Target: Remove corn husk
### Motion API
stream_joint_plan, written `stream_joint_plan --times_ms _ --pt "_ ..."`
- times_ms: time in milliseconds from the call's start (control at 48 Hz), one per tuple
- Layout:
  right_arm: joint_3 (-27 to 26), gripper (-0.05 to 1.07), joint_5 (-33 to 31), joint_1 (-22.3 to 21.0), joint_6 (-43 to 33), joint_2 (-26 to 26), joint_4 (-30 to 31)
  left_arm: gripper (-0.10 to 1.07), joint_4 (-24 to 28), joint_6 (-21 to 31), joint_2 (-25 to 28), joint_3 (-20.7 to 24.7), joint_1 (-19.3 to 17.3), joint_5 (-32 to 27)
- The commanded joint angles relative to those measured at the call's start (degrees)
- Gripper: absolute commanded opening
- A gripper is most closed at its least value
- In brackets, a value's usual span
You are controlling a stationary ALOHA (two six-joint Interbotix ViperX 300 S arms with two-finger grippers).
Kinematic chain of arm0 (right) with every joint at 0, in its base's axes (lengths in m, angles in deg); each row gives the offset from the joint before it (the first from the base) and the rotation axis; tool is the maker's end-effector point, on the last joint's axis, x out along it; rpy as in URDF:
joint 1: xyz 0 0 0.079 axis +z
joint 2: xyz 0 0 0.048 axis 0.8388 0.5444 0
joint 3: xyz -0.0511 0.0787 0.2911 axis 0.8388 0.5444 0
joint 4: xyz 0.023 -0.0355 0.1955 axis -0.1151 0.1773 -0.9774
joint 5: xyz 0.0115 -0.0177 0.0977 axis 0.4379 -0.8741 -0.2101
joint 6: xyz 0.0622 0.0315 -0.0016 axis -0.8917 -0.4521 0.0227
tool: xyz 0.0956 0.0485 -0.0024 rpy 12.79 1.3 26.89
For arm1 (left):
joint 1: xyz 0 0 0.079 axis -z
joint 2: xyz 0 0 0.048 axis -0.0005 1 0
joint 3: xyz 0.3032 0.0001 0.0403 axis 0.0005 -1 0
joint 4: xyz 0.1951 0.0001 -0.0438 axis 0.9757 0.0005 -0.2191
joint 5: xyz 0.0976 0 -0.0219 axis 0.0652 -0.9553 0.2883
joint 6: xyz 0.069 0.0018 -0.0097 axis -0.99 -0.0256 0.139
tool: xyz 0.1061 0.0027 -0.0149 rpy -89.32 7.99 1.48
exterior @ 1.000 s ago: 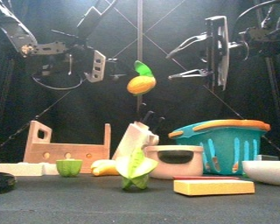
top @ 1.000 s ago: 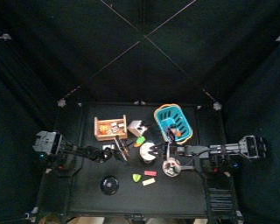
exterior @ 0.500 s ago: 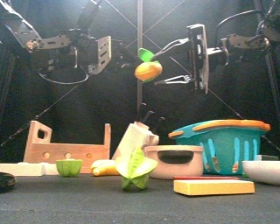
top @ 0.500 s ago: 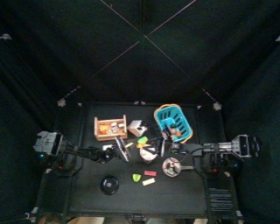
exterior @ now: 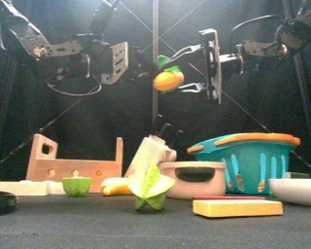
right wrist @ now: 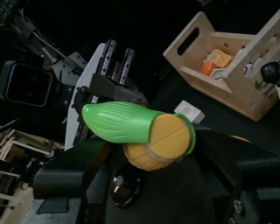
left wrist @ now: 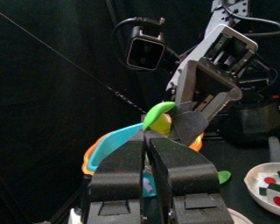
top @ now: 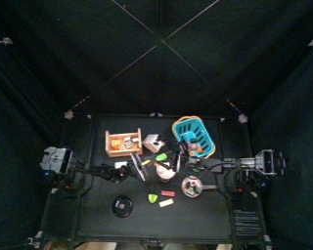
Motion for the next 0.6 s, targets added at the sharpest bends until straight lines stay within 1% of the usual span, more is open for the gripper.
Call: stream_joint_plan --times_ms 0,83,167,250,312,375,458,583 --pt "-0.6 0.75 0.5 -0.3 -0.1 -0.7 0.0 0.46 0.1 0.0 -0.4 0.9 -0.3 0.5" --pt "-0.6 0.69 0.4 -0.2 -0.2 -0.7 -0.2 0.46 0.1 -0.1 -0.4 0.7 -0.3 0.6" --pt "-0.7 0.65 -0.2 -0.2 -0.3 -0.7 -0.4 0.47 0.3 -0.3 -0.4 0.5 -0.4 0.5" --pt "-0.9 0.63 -1.7 -0.2 -0.3 -0.7 -1.1 0.48 0.8 -0.5 -0.4 0.2 -0.4 0.6" --pt "-1.0 0.63 -3.3 -0.2 -0.3 -0.6 -1.5 0.51 2.4 -0.6 -0.4 -0.3 -0.4 0.6" --pt "-1.1 0.63 -4.2 -0.2 -0.3 -0.5 -1.6 0.56 4.5 -0.6 -0.5 -0.6 -0.4 0.6" --pt "-1.5 0.63 -5.2 -0.2 -0.3 -0.5 -1.6 0.69 6.8 -0.6 -0.5 -0.9 -0.4 0.6" --pt "-1.7 0.63 -5.4 0.0 -0.3 -0.5 -1.6 0.84 7.7 -0.6 -0.4 -1.0 -0.4 0.6"
